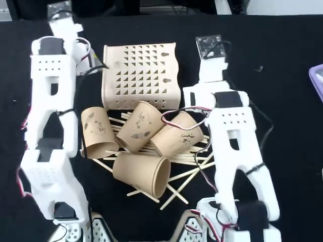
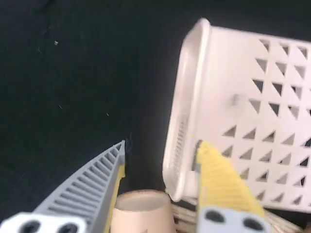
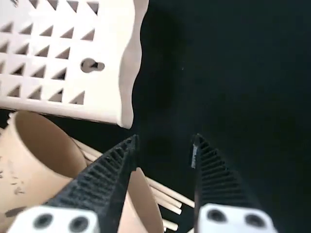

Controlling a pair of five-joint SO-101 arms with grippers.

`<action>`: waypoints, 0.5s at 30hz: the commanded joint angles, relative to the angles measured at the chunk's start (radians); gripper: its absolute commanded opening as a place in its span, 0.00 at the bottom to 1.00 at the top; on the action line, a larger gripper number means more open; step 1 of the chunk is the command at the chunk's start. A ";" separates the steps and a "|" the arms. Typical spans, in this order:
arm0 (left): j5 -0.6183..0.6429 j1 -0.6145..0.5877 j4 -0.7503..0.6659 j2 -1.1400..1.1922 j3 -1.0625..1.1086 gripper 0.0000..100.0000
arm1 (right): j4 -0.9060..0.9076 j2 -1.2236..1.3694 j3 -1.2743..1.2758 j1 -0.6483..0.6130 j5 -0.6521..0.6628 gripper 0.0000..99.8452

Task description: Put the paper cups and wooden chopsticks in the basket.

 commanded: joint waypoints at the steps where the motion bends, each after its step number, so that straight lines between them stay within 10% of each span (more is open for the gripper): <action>1: -0.018 0.021 0.057 0.081 -0.137 0.28 | -0.029 0.010 0.018 -0.005 -0.009 0.17; 15: -0.169 -0.027 0.061 0.293 -0.225 0.19 | -0.114 0.010 0.119 -0.005 -0.008 0.17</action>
